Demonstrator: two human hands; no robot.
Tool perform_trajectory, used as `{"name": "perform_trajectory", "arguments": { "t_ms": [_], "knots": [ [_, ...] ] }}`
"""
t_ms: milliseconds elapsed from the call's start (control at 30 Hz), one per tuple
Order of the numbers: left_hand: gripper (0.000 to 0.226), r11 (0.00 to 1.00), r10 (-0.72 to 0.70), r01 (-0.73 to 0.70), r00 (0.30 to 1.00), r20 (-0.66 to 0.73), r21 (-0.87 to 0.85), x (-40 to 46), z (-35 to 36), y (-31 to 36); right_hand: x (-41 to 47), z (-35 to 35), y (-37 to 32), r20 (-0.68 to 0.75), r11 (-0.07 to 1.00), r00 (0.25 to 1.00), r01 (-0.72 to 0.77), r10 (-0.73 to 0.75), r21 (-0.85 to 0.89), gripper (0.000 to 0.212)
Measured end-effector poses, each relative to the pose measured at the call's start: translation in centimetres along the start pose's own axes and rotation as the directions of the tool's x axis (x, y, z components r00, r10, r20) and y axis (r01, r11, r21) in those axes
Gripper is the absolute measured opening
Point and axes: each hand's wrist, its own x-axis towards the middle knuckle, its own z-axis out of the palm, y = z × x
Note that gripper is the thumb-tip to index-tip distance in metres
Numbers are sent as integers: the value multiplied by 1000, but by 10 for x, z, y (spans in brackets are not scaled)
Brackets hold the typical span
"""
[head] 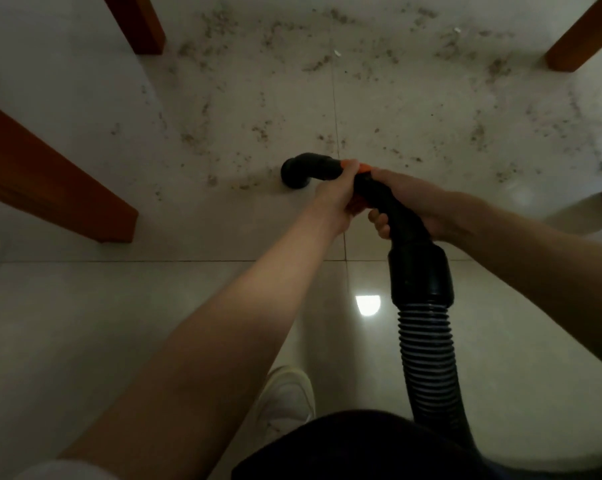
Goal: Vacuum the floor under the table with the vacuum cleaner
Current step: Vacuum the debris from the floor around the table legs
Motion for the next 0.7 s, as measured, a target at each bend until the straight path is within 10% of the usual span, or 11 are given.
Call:
{"name": "perform_trajectory", "arguments": {
  "t_ms": [700],
  "knots": [
    [39, 998, 70, -70, 997, -31, 4, 23, 10, 9, 33, -18, -17, 125, 993, 991, -69, 57, 94, 39]
  ]
}}
